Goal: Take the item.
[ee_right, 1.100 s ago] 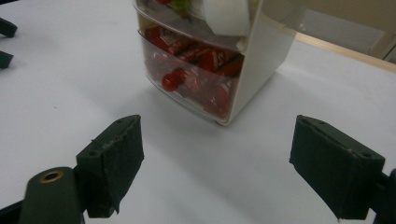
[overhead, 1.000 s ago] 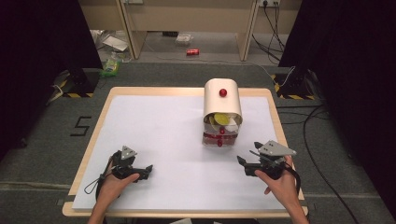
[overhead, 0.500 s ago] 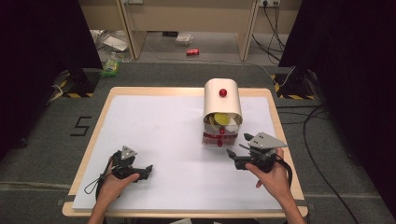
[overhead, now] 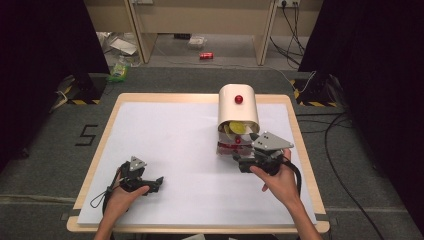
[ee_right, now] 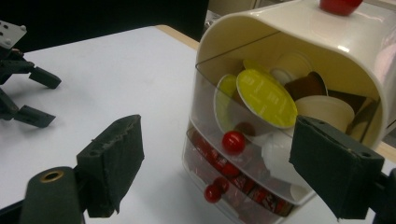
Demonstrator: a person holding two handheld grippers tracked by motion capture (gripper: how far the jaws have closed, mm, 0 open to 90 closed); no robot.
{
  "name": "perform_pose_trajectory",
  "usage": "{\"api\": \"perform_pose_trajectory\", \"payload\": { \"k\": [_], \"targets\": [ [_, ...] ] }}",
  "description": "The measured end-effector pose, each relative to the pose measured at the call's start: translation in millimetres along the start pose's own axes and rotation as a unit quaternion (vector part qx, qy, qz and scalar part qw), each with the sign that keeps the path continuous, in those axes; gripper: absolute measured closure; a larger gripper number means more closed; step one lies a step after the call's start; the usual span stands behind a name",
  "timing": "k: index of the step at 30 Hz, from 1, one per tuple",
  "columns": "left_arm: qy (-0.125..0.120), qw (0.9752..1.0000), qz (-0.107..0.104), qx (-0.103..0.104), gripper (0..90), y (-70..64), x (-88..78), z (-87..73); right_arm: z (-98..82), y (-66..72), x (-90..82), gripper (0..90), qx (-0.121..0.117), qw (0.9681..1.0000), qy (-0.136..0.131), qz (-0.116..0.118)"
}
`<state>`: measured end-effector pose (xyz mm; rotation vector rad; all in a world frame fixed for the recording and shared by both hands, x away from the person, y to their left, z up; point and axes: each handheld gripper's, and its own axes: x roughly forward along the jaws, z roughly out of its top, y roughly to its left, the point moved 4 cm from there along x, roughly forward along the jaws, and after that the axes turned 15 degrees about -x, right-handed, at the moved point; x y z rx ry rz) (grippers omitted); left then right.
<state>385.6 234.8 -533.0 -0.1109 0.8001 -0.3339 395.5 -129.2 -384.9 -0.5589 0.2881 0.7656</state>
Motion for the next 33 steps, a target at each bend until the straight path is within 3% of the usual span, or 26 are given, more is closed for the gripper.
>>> {"api": "perform_pose_trajectory", "payload": {
  "k": [8, 20, 33],
  "targets": [
    [0.0, 1.0, 0.0, 0.0, 0.0, 0.0, 0.0, 0.0, 5.0, -5.3, 16.2, 18.4, -0.001, 1.0, 0.003, -0.008],
    [0.0, 1.0, 0.0, 0.0, 0.0, 0.0, 0.0, 0.0, 1.6, -15.2, 27.3, 18.7, 0.005, 0.9998, 0.009, -0.017],
    [0.0, 1.0, 0.0, 0.0, 0.0, 0.1, 0.0, 0.0, -2.9, -15.4, 38.7, 18.0, -0.002, 0.9997, 0.024, -0.01]
  ]
}}
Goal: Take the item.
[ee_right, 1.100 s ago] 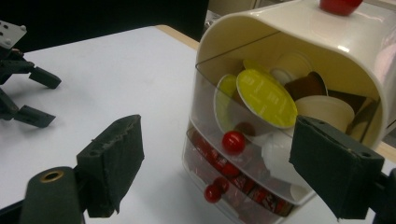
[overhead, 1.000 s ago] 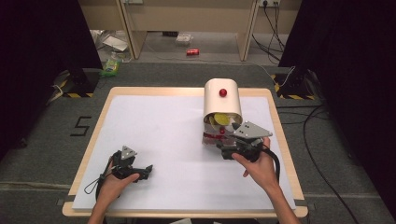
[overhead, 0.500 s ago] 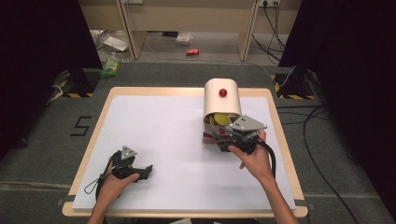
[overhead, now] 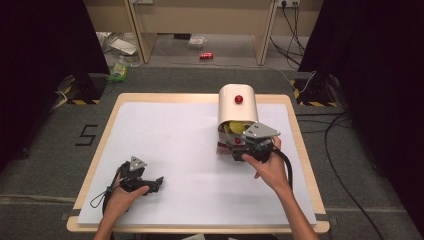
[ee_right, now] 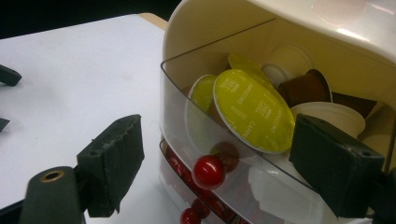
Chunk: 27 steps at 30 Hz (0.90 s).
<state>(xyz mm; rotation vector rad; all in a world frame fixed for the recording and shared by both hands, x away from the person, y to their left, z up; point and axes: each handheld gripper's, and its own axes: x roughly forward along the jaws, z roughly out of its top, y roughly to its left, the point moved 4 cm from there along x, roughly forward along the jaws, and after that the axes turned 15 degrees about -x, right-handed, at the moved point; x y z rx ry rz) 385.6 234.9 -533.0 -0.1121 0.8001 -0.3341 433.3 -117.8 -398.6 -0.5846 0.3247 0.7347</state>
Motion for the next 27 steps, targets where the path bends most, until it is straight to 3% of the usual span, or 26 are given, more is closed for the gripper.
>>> {"api": "perform_pose_trajectory", "payload": {
  "k": [10, 15, 27],
  "targets": [
    [0.0, 1.0, 0.0, 0.0, 0.0, -0.1, 0.1, 0.0, 0.8, 5.6, -5.7, 17.0, -0.009, 0.9997, 0.013, 0.017],
    [0.0, 1.0, 0.0, 0.0, 0.0, -0.1, 0.0, 0.0, -1.7, 14.2, -16.7, 17.0, -0.005, 0.9993, 0.008, 0.036],
    [0.0, 1.0, 0.0, 0.0, 0.0, 0.0, 0.0, 0.0, -5.8, 26.4, -27.7, 17.3, -0.017, 0.999, 0.009, 0.041]
  ]
}}
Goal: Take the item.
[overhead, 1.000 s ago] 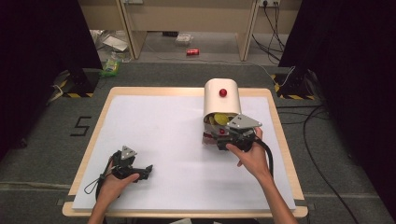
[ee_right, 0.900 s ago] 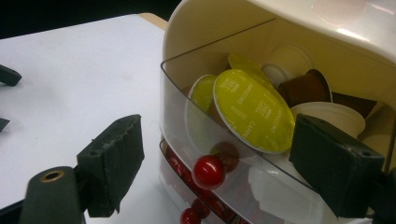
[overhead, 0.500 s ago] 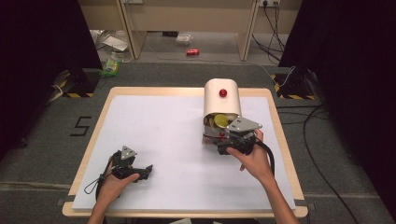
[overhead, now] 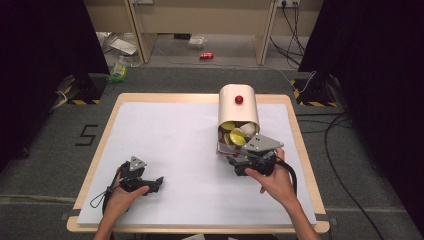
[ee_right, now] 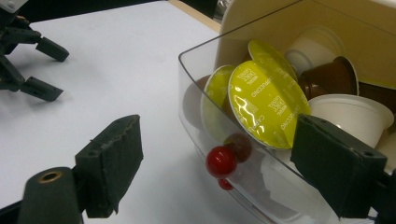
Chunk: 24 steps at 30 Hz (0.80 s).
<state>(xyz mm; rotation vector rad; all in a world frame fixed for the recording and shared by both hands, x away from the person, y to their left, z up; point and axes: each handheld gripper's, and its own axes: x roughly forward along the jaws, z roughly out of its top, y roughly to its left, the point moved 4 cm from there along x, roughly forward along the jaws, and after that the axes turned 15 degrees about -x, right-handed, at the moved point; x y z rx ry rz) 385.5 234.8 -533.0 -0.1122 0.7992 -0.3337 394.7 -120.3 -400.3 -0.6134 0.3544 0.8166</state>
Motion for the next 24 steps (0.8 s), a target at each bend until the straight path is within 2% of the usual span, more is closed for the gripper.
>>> {"api": "perform_pose_trajectory", "payload": {
  "k": [11, 24],
  "targets": [
    [0.001, 1.0, 0.001, 0.002, 0.0, -0.1, -0.1, -0.1, -6.0, 12.9, -13.5, 20.5, 0.0, 0.9998, -0.003, 0.017],
    [0.0, 1.0, 0.001, 0.001, 0.0, -0.1, 0.0, -0.1, -6.1, 17.7, -15.3, 20.6, -0.002, 0.9999, 0.003, 0.016]
  ]
}}
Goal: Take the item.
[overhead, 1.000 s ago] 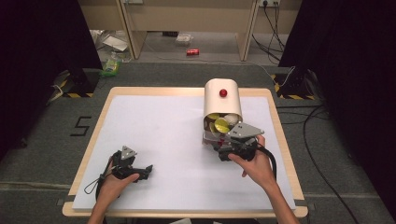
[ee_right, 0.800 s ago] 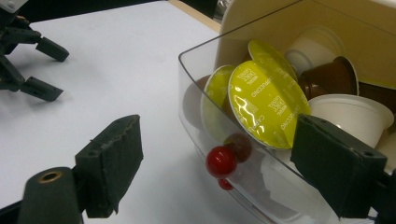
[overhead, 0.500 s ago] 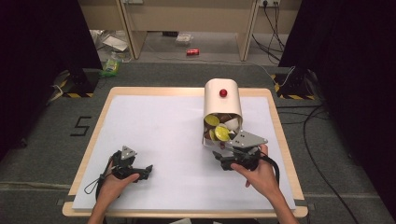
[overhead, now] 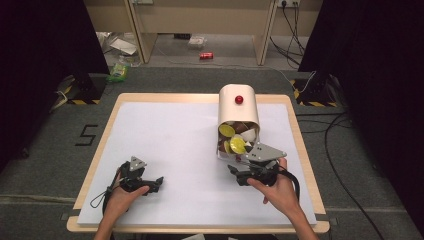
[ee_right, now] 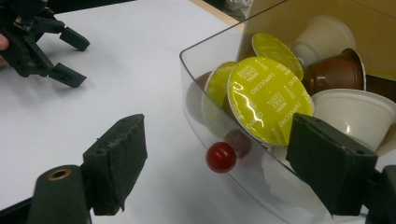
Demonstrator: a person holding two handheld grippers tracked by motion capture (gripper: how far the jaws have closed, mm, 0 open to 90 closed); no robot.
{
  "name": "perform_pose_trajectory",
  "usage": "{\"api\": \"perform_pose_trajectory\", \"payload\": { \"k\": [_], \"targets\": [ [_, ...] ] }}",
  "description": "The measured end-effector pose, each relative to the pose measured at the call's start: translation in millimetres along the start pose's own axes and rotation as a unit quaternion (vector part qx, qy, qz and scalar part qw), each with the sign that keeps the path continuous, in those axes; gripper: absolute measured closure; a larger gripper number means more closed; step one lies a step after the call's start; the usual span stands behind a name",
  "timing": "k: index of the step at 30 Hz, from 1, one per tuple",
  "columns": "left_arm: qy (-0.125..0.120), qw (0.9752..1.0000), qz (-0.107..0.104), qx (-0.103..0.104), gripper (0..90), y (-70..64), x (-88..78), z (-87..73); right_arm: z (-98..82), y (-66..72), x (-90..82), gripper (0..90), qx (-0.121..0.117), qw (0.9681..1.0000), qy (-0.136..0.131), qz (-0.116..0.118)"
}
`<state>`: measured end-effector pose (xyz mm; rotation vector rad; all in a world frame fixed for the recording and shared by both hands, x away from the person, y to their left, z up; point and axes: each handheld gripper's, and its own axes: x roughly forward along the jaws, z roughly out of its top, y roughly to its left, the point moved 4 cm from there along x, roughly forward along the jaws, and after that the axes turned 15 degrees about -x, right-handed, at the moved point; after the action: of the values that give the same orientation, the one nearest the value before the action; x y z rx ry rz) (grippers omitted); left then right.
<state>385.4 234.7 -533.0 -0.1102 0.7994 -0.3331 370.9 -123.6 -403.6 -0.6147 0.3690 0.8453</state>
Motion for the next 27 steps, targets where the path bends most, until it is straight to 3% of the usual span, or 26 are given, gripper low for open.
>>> {"api": "perform_pose_trajectory", "payload": {
  "k": [21, 27],
  "targets": [
    [0.0, 1.0, 0.0, 0.0, 0.0, 0.0, 0.0, 0.0, -1.5, 5.5, -4.7, 20.9, 0.002, 0.9998, 0.013, 0.016],
    [0.0, 1.0, 0.0, 0.0, 0.0, 0.0, 0.0, 0.0, -0.8, -1.8, -8.3, 22.8, 0.019, 0.9997, -0.004, 0.012]
  ]
}}
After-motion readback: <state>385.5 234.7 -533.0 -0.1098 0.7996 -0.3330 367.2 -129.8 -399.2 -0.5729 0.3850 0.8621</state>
